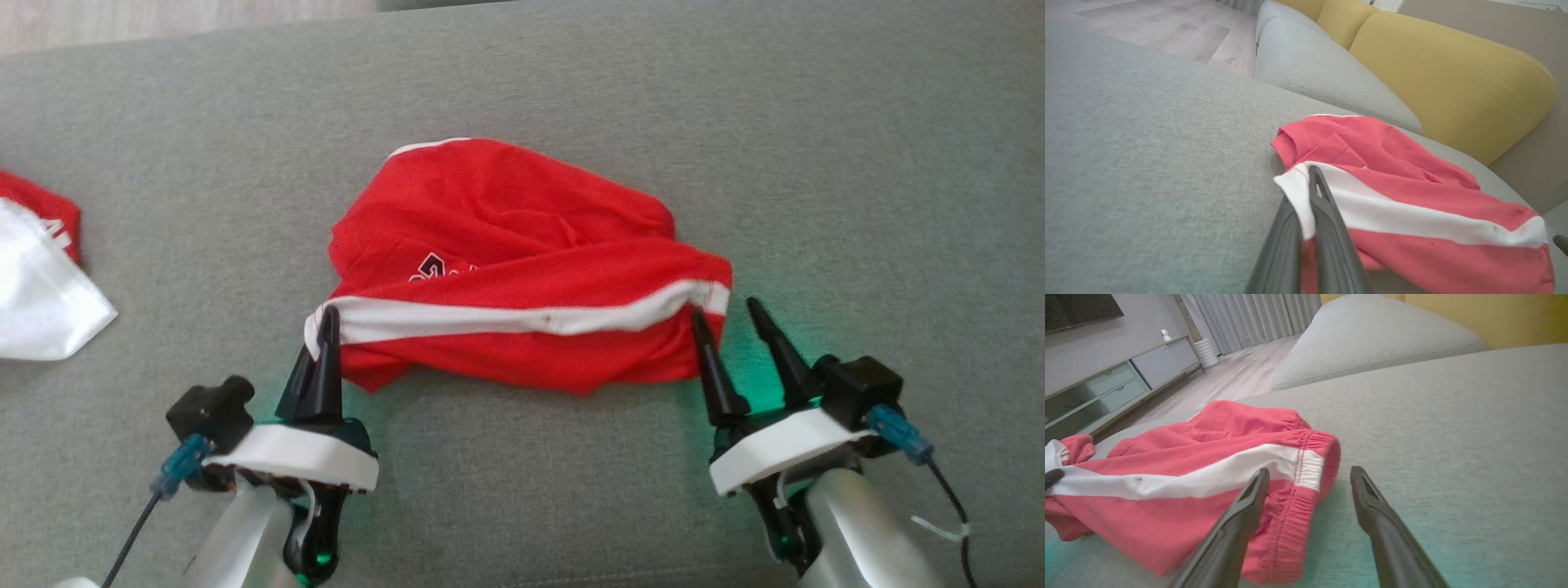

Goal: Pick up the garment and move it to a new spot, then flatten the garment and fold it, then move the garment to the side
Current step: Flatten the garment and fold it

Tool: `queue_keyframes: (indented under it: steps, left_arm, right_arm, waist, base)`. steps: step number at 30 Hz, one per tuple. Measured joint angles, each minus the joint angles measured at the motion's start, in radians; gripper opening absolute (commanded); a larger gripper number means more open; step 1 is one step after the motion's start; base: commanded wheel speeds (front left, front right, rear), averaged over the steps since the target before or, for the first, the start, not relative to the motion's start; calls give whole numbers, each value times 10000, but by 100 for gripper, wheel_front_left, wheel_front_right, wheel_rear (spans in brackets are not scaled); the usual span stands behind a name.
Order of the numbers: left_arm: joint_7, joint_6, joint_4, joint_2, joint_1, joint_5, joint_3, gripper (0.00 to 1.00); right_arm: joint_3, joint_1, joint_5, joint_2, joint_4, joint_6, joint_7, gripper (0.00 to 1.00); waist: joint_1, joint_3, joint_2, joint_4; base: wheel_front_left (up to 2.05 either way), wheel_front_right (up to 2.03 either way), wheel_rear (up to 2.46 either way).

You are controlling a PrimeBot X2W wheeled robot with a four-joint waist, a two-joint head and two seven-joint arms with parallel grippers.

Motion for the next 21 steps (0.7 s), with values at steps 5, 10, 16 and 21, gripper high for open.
queue_keyframes:
  steps: [5,10,16,21]
  left_arm:
    - [0,0,-82,-17,2,86,8,0]
    - [0,-2,-58,-31,-5,167,10,0]
    - [0,-2,-4,-59,-32,232,13,0]
    - [0,-2,65,-59,-37,255,-6,0]
  right_arm:
    - [332,17,598,-184,52,0,0,100]
    - [830,-65,1565,-318,121,0,0,100]
    - [1398,-220,2493,-635,105,0,0,100]
    - [1651,-560,2917,-656,2,0,0,100]
  waist:
    - [1,83,0,132]
    - [1,166,0,212]
    - [1,267,0,262]
    - [1,348,0,297]
  base:
    - [0,0,0]
    - [0,0,0]
    - [0,0,0]
    - [0,0,0]
